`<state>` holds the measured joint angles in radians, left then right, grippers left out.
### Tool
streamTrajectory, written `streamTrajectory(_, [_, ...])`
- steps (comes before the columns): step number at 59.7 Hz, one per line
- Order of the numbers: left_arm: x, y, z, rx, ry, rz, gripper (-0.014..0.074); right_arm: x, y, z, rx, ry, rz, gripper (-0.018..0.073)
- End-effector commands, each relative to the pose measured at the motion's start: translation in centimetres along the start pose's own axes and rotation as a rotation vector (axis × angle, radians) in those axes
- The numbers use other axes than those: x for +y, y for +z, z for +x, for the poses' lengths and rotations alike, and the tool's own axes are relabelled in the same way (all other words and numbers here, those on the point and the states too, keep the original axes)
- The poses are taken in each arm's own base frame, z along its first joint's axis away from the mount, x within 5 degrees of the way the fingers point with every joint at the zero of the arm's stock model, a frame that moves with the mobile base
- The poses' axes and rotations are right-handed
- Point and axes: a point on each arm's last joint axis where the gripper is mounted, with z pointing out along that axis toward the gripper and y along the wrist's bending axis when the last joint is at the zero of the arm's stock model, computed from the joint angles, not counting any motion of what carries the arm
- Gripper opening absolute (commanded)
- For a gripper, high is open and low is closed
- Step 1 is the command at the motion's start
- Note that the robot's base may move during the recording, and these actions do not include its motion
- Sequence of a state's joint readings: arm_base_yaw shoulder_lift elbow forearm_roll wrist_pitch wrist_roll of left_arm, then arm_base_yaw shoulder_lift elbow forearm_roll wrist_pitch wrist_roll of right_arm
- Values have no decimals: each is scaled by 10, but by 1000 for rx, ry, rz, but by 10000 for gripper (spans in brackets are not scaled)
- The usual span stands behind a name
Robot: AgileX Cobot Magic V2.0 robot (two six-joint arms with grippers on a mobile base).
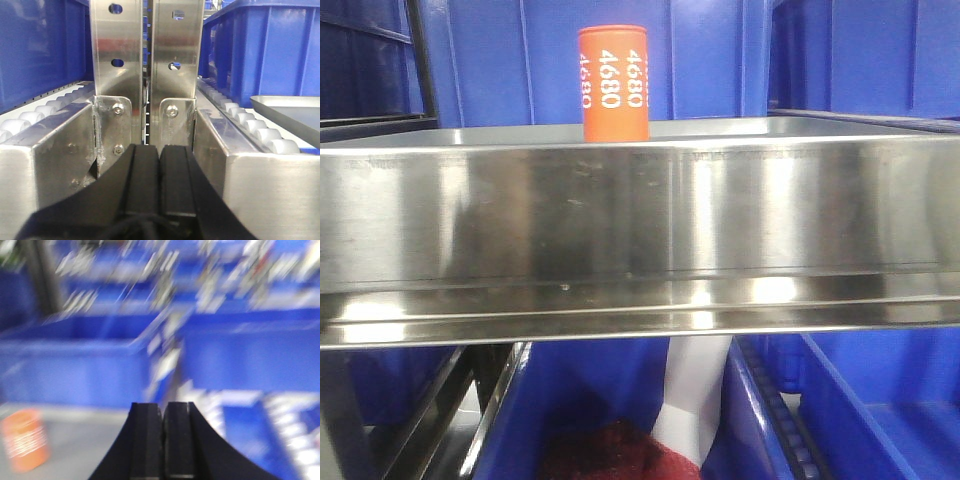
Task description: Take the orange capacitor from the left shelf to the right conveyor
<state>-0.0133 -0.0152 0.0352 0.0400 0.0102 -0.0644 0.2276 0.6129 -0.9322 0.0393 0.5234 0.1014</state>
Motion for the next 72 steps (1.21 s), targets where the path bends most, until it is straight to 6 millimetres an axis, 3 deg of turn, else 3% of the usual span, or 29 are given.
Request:
streamTrajectory(1, [0, 0, -1, -74, -9, 8, -126, 16, 31, -22, 18, 27, -101, 49])
streamTrajectory(9, [0, 0, -1, -74, -9, 8, -126, 42, 74, -21, 116, -9, -212, 60])
streamTrajectory(14, [0, 0, -1, -74, -9, 8, -126, 62, 102, -12, 165, -26, -277, 119])
streamTrajectory(20, [0, 0, -1, -74, -9, 8, -126, 87, 128, 1, 194, -42, -345, 327])
streamTrajectory(26, [0, 0, -1, -74, -9, 8, -126, 103, 147, 11, 173, -42, -380, 655])
streamTrajectory(40, [0, 0, -1, -74, -9, 8, -126, 122, 176, 35, 198, -49, -403, 636])
streamTrajectory(72, [0, 0, -1, -74, -9, 8, -126, 133, 239, 94, 254, -84, -370, 635])
